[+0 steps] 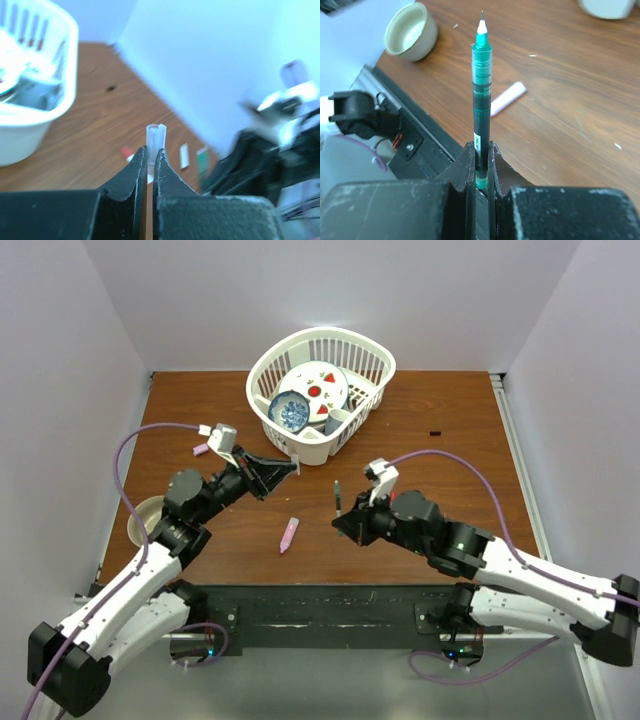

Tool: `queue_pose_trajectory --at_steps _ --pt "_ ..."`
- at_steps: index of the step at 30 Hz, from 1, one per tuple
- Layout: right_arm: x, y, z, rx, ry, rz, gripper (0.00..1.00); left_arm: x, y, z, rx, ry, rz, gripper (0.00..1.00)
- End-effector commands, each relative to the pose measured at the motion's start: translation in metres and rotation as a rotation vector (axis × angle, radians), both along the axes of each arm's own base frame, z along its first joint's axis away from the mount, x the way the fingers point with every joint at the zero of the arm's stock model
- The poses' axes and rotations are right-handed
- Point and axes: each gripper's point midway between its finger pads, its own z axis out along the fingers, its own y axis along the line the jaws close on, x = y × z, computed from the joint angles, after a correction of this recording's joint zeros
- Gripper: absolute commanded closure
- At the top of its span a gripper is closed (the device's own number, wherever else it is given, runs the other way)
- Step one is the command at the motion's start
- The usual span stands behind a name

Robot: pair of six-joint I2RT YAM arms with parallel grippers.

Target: Insert the pens into the pen caps

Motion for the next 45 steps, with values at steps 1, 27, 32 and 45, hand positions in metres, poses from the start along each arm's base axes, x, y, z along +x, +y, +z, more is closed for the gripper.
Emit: queue_pose_trajectory --at_steps 1,27,32,45 --pt "-0.005 0.042 0.044 0.154 -0.109 0.160 1.00 -0.027 -0.006 0.068 -0.338 -0.046 -0.093 1.00" --pt "0.005 0.083 0.060 0.182 -0.117 0.223 1.00 -0.028 -0.008 0.058 -0.348 -0.009 -0.095 1.00" --pt "0.004 0.083 0.061 0.191 -0.109 0.225 1.00 -0.025 -0.007 0.057 -0.334 -0.005 -0.076 1.00" --pt "0.007 0.081 0.067 0.196 -0.123 0.206 1.00 -0.024 -0.009 0.046 -0.308 0.027 -0.079 1.00"
